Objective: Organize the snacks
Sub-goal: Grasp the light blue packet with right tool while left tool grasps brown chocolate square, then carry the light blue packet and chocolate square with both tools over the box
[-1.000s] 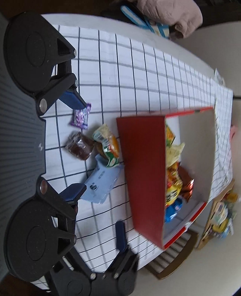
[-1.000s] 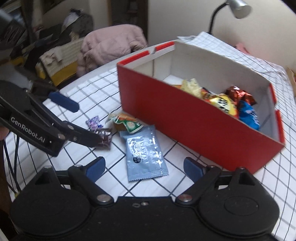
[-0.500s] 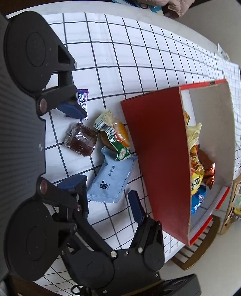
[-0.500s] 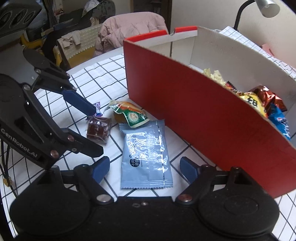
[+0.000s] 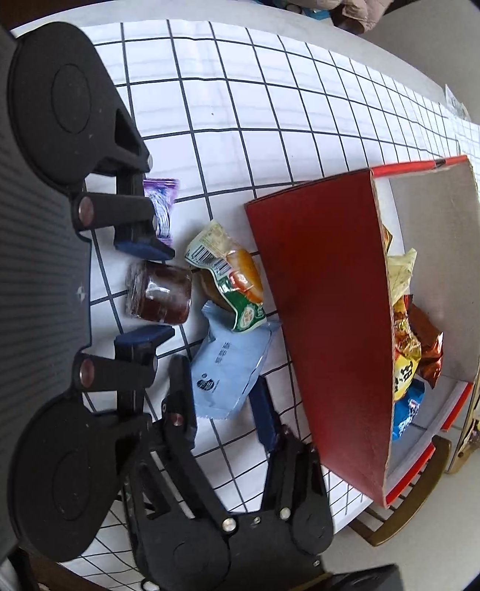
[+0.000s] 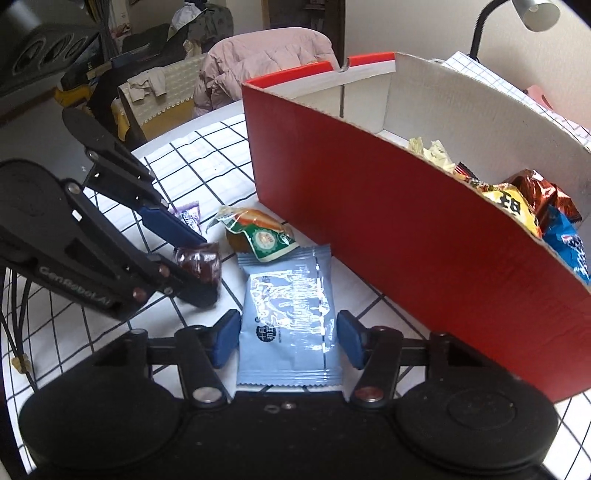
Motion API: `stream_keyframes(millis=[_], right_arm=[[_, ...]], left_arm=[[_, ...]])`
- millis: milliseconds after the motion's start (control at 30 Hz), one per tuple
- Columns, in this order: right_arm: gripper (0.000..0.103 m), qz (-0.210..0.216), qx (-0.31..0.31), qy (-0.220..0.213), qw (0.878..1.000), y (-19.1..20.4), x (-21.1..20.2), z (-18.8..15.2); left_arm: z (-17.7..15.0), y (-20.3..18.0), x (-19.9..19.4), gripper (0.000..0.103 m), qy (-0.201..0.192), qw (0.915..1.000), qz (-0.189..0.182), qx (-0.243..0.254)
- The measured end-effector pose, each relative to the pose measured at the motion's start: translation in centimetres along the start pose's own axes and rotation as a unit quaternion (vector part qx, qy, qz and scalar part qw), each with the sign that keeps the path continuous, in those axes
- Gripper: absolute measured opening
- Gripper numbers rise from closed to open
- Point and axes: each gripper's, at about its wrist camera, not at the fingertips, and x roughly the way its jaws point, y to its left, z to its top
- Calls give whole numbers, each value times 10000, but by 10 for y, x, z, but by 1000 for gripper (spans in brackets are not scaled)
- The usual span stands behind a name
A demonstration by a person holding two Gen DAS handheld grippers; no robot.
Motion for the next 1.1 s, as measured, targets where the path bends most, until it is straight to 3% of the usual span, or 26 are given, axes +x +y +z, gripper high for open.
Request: stream_keyframes(millis=[400,733,1100], right_arm=[[47,-371,711,-84,9967,15,-16,-11],[47,-732,1536,-205,9852,26,-44,-30],[47,-1160,1936,-501,9729,37,-95,-23]], left_arm=[[-13,2,-9,34,32,9978,91,-653],[-32,-6,-29,34,10,9939,1,-1104],[-24,-19,-79,34,-420,9917,98,-1213]])
